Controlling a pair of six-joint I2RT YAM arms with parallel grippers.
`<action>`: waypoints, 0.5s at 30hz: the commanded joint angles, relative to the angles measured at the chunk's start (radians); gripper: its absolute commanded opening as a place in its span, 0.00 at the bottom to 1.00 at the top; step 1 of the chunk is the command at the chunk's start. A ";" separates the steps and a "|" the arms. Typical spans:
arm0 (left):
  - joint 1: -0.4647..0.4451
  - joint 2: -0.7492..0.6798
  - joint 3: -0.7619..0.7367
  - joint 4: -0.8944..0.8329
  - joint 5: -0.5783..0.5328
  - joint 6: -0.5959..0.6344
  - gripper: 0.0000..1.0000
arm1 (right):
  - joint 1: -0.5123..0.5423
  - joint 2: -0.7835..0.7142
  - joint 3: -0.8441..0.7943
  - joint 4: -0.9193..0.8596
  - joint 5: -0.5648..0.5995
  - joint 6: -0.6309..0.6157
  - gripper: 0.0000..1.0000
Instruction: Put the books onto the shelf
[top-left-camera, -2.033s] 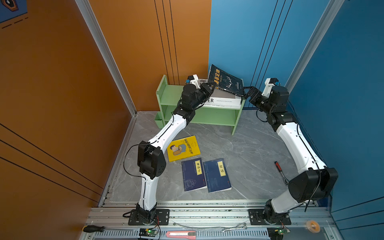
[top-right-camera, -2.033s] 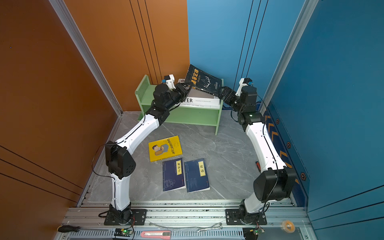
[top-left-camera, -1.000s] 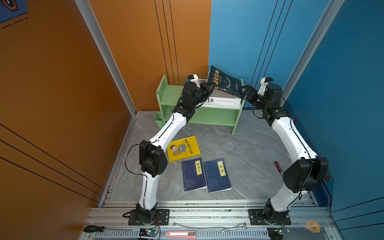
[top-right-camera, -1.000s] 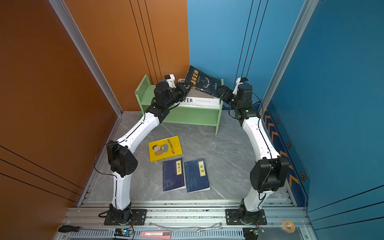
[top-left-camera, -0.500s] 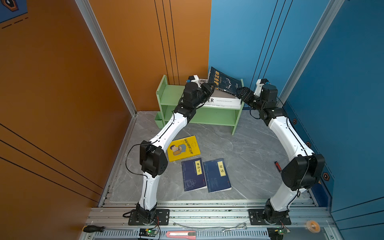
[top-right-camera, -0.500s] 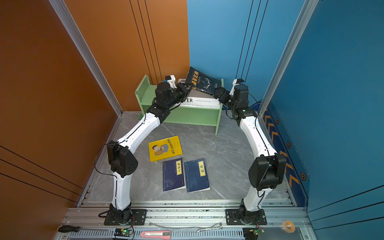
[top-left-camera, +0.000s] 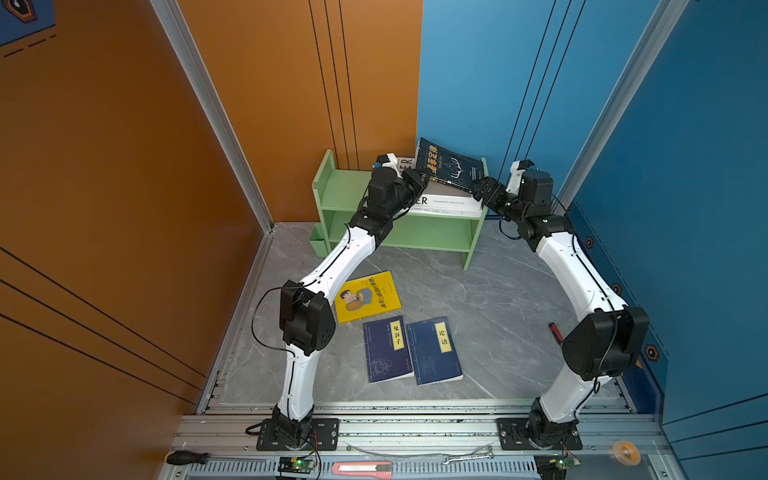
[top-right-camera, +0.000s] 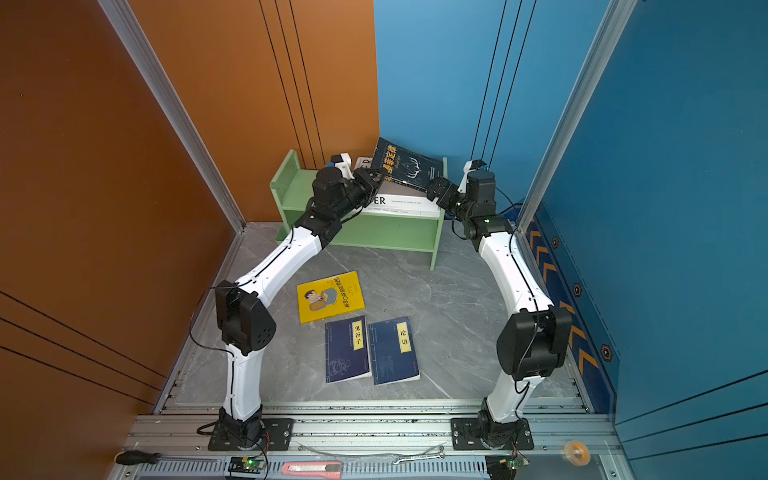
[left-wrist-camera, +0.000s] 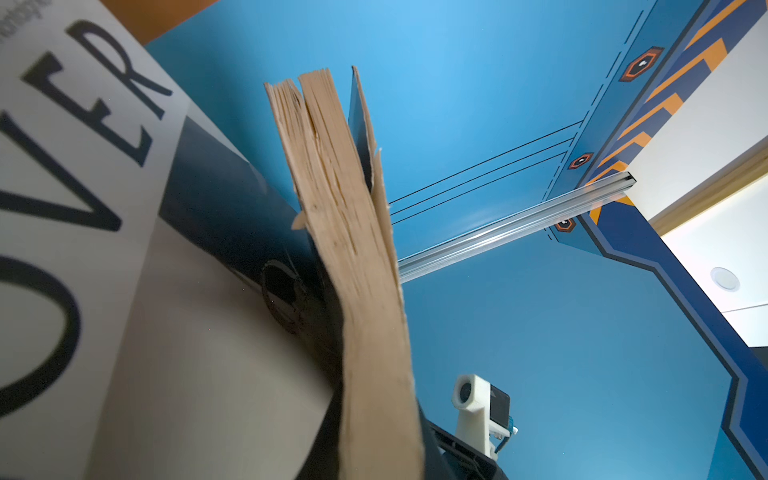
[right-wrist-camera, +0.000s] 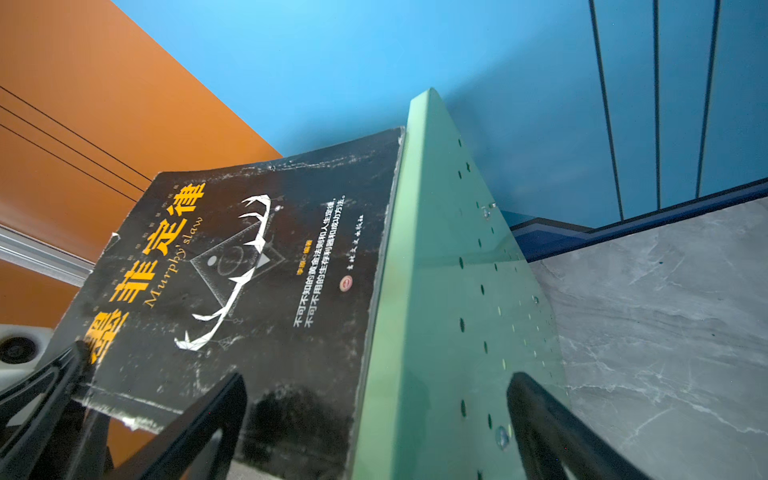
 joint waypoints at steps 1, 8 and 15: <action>-0.015 -0.070 -0.027 0.056 -0.020 0.016 0.00 | 0.007 0.013 0.015 -0.027 0.037 -0.026 0.99; -0.013 -0.094 -0.065 0.078 -0.026 0.008 0.00 | 0.000 -0.010 0.019 0.002 0.000 -0.015 1.00; -0.012 -0.105 -0.082 0.100 -0.024 -0.006 0.00 | -0.006 -0.028 0.034 0.017 -0.032 -0.010 1.00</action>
